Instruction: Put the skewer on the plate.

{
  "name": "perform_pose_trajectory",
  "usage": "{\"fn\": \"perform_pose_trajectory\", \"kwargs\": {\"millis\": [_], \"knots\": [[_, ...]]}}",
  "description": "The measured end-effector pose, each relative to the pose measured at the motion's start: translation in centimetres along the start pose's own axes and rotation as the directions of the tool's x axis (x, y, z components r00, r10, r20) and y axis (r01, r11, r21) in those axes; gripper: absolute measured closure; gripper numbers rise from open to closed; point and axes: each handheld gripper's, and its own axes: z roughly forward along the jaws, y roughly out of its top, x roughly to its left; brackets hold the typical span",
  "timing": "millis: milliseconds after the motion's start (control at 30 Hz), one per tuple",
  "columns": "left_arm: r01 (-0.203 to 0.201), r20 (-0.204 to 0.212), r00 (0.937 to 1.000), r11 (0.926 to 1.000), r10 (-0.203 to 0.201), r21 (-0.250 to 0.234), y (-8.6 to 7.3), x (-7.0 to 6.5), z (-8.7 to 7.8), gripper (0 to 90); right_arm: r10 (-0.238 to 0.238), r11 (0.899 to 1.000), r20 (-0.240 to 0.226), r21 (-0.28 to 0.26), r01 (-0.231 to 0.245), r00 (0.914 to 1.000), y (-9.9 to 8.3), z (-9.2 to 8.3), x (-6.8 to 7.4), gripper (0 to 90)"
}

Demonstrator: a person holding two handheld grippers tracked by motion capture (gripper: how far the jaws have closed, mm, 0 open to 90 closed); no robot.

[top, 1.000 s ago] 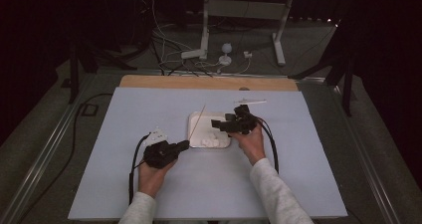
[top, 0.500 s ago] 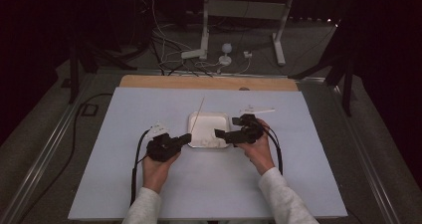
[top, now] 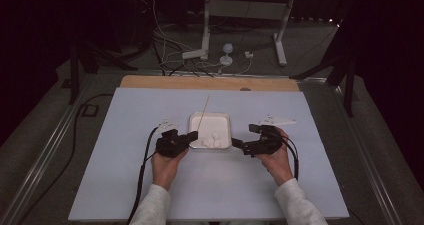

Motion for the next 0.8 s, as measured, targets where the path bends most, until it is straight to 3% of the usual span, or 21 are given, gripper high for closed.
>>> {"fn": "perform_pose_trajectory", "kwargs": {"millis": [500, 800], "knots": [[0.047, -0.065, 0.9969, 0.9980, -0.044, 0.043, -0.3, 0.8, 2.1, 90.0, 0.029, 0.999, 0.056, -0.033, -0.027, 0.9980, -2.7, -4.1, -1.7, 2.2], [0.087, -0.136, 0.9880, 0.9914, -0.073, 0.098, -1.0, 1.4, 3.8, 88.4, 0.034, 0.999, 0.080, -0.026, -0.032, 0.9962, -4.0, -5.7, -2.2, 2.2]]}}
